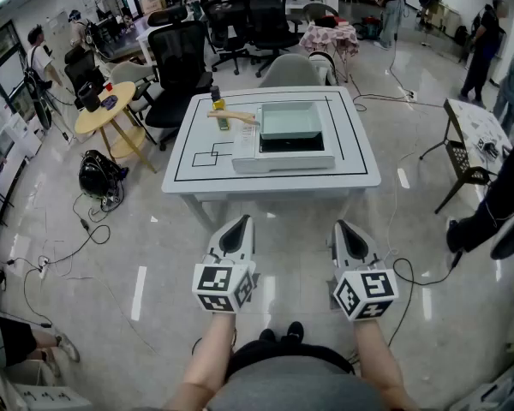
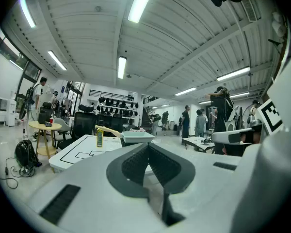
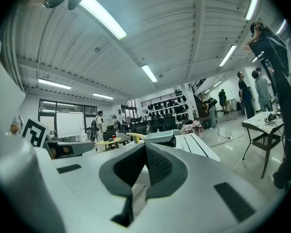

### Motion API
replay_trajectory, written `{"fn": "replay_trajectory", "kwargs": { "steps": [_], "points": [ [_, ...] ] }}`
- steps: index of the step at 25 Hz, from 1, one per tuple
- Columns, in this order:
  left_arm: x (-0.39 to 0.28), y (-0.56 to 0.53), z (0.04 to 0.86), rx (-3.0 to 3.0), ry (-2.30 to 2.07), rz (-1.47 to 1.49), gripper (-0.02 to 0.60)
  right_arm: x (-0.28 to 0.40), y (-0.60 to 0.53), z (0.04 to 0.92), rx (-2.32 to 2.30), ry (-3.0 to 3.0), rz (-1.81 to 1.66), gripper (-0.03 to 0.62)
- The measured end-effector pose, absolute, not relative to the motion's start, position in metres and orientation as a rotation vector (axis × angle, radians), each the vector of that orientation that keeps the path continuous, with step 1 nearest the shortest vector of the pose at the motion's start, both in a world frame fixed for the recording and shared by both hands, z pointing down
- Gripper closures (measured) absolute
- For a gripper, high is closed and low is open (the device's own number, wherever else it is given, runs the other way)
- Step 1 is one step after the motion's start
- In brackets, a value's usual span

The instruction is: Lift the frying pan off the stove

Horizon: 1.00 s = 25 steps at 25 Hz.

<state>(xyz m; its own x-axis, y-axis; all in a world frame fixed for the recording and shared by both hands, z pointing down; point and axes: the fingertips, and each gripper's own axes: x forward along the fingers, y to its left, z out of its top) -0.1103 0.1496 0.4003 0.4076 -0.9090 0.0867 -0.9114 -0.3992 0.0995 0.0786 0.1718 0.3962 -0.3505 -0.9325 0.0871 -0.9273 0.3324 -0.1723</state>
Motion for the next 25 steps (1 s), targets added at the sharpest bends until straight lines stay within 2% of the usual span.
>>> {"fn": "replay_trajectory", "kwargs": {
  "steps": [19,22,25],
  "points": [
    [-0.095,0.144,0.4,2.502,-1.647,0.016,0.575,0.096,0.162,0.395,-1.689,2.534,-0.347,0.591],
    [-0.092,0.142,0.4,2.508,-1.634,0.019,0.574,0.099,0.16,0.393,-1.671,2.529,-0.356,0.554],
    [-0.09,0.141,0.402,2.502,-1.629,0.035,0.561,0.101,0.159,0.391,-1.656,2.526,-0.372,0.545]
  ]
}}
